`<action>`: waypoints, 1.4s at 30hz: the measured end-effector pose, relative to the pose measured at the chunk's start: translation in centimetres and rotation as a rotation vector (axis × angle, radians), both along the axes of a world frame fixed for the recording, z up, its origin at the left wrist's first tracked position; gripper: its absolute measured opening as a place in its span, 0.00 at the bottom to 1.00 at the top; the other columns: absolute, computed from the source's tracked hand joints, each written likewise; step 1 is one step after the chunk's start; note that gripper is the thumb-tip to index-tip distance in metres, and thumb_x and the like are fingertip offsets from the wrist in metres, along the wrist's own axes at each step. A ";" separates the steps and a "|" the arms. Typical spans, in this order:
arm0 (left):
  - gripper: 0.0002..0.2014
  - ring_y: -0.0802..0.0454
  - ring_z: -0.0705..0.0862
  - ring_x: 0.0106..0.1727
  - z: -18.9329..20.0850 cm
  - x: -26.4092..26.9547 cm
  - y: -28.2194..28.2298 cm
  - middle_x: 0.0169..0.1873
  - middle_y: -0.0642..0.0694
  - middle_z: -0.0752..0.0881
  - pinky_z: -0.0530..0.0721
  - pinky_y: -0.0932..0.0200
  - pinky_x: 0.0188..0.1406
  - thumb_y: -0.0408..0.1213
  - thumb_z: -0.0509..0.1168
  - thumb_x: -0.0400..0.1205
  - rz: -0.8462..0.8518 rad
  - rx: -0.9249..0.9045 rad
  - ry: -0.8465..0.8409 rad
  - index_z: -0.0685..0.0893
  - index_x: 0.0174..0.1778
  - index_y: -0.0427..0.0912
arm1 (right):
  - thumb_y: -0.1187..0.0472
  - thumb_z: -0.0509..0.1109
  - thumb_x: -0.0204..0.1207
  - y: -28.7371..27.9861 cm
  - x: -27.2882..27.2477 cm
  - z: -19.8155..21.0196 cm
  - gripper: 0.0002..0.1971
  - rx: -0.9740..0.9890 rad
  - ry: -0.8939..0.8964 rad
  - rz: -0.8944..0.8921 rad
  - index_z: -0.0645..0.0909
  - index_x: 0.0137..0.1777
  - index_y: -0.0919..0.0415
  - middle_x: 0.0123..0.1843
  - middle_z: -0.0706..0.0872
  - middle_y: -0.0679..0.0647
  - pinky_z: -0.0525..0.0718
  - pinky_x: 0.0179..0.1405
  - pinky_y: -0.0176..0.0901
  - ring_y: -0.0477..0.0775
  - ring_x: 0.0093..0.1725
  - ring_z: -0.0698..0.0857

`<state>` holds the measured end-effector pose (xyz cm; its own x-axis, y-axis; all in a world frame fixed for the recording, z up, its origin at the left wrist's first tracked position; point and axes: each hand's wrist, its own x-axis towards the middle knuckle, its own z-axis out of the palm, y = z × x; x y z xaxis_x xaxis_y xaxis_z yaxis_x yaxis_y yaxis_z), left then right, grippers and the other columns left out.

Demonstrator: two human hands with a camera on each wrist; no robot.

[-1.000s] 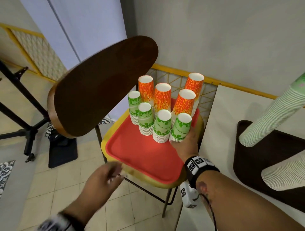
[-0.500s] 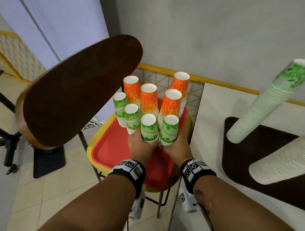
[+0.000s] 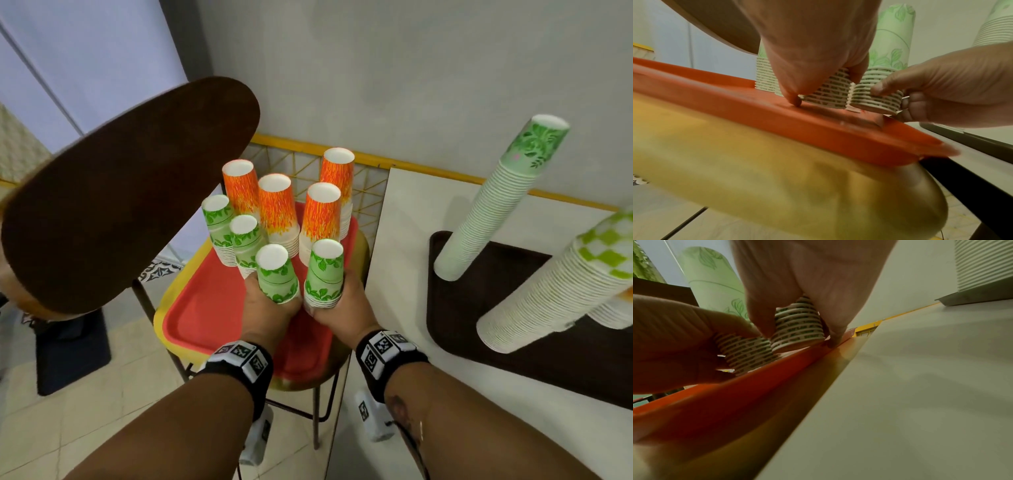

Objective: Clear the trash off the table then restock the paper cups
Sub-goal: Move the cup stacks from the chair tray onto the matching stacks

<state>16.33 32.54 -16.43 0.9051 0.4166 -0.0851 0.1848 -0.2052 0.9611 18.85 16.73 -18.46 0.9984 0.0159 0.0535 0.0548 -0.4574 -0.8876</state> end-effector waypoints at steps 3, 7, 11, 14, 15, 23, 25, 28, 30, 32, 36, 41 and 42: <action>0.30 0.53 0.88 0.47 1.4 -0.7 -1.4 0.45 0.52 0.86 0.87 0.47 0.50 0.34 0.82 0.67 -0.021 -0.027 -0.051 0.71 0.54 0.56 | 0.41 0.86 0.54 -1.3 -1.5 1.5 0.36 0.041 0.010 0.004 0.75 0.61 0.48 0.56 0.87 0.44 0.89 0.55 0.49 0.41 0.54 0.88; 0.24 0.70 0.84 0.33 4.1 -3.2 -5.6 0.37 0.53 0.84 0.84 0.61 0.37 0.26 0.79 0.71 -0.108 -0.121 -0.128 0.73 0.47 0.54 | 0.45 0.87 0.56 -4.5 -4.0 3.6 0.34 0.064 0.014 0.001 0.74 0.59 0.46 0.55 0.86 0.43 0.89 0.55 0.47 0.40 0.54 0.87; 0.28 0.52 0.87 0.43 3.2 -5.3 -9.0 0.43 0.48 0.86 0.86 0.55 0.37 0.35 0.82 0.69 -0.165 -0.124 -0.101 0.71 0.56 0.48 | 0.48 0.86 0.56 -8.9 -6.9 4.7 0.35 0.027 0.018 -0.014 0.70 0.60 0.45 0.56 0.85 0.42 0.86 0.55 0.44 0.41 0.54 0.86; 0.30 0.52 0.89 0.45 3.2 -7.1 -12.2 0.45 0.46 0.88 0.88 0.49 0.42 0.36 0.84 0.65 -0.215 -0.054 -0.098 0.73 0.55 0.50 | 0.51 0.85 0.59 -13.2 -10.0 5.1 0.35 0.017 0.013 -0.018 0.69 0.62 0.44 0.55 0.84 0.39 0.82 0.53 0.36 0.36 0.53 0.85; 0.29 0.59 0.88 0.43 3.6 -8.1 -13.6 0.45 0.48 0.87 0.85 0.55 0.40 0.33 0.84 0.66 -0.233 -0.025 -0.102 0.73 0.53 0.52 | 0.50 0.84 0.59 -14.8 -11.2 5.2 0.35 0.008 0.009 -0.018 0.69 0.63 0.43 0.55 0.84 0.39 0.83 0.54 0.37 0.36 0.53 0.85; 0.31 0.69 0.85 0.45 4.5 -14.4 -28.1 0.46 0.58 0.86 0.80 0.75 0.36 0.39 0.84 0.66 -0.384 0.070 -0.132 0.72 0.57 0.53 | 0.53 0.82 0.58 -30.2 -19.0 6.8 0.37 -0.072 -0.076 -0.116 0.68 0.64 0.33 0.59 0.82 0.37 0.85 0.61 0.38 0.36 0.59 0.83; 0.33 0.71 0.84 0.47 4.8 -15.1 -31.5 0.48 0.59 0.85 0.79 0.78 0.38 0.38 0.84 0.65 -0.391 0.088 -0.160 0.72 0.59 0.53 | 0.56 0.82 0.58 -33.9 -18.8 7.8 0.36 -0.052 -0.106 -0.191 0.69 0.62 0.34 0.58 0.83 0.40 0.85 0.60 0.38 0.37 0.58 0.84; 0.34 0.72 0.84 0.48 5.7 -15.3 -35.2 0.50 0.57 0.84 0.79 0.81 0.40 0.37 0.84 0.66 -0.372 0.056 -0.187 0.72 0.61 0.50 | 0.59 0.83 0.60 -38.0 -16.4 10.2 0.35 -0.014 -0.157 -0.273 0.69 0.62 0.37 0.56 0.83 0.38 0.83 0.56 0.31 0.33 0.56 0.83; 0.34 0.76 0.82 0.51 6.7 -15.4 -36.8 0.52 0.59 0.83 0.78 0.82 0.42 0.35 0.83 0.67 -0.366 0.027 -0.217 0.70 0.63 0.50 | 0.60 0.84 0.63 -39.7 -13.7 11.2 0.35 -0.011 -0.195 -0.304 0.69 0.65 0.42 0.58 0.83 0.39 0.81 0.58 0.30 0.34 0.58 0.83; 0.34 0.80 0.81 0.52 7.6 -15.5 -37.6 0.52 0.62 0.82 0.77 0.83 0.43 0.33 0.83 0.68 -0.372 0.014 -0.254 0.70 0.63 0.52 | 0.59 0.84 0.64 -40.6 -11.0 11.7 0.38 -0.010 -0.212 -0.337 0.68 0.71 0.47 0.64 0.82 0.45 0.82 0.64 0.42 0.45 0.63 0.83; 0.35 0.80 0.80 0.55 8.8 -15.0 -38.0 0.54 0.65 0.81 0.76 0.84 0.46 0.33 0.83 0.67 -0.418 0.057 -0.311 0.70 0.60 0.61 | 0.59 0.83 0.65 -41.0 -6.7 11.1 0.37 -0.034 -0.199 -0.387 0.69 0.71 0.53 0.64 0.80 0.50 0.82 0.68 0.53 0.52 0.65 0.81; 0.39 0.75 0.80 0.61 9.4 -13.8 -37.7 0.59 0.64 0.81 0.75 0.83 0.53 0.36 0.84 0.66 -0.483 0.119 -0.365 0.69 0.67 0.58 | 0.56 0.83 0.62 -40.9 -3.1 7.2 0.34 -0.080 -0.048 -0.362 0.71 0.67 0.53 0.59 0.82 0.49 0.83 0.62 0.49 0.50 0.58 0.83; 0.39 0.73 0.80 0.62 9.5 -13.5 -37.7 0.60 0.62 0.82 0.76 0.82 0.54 0.38 0.84 0.66 -0.490 0.118 -0.375 0.71 0.68 0.55 | 0.53 0.83 0.60 -41.1 -2.7 5.6 0.33 -0.141 0.034 -0.331 0.72 0.64 0.51 0.57 0.82 0.47 0.84 0.59 0.49 0.49 0.55 0.83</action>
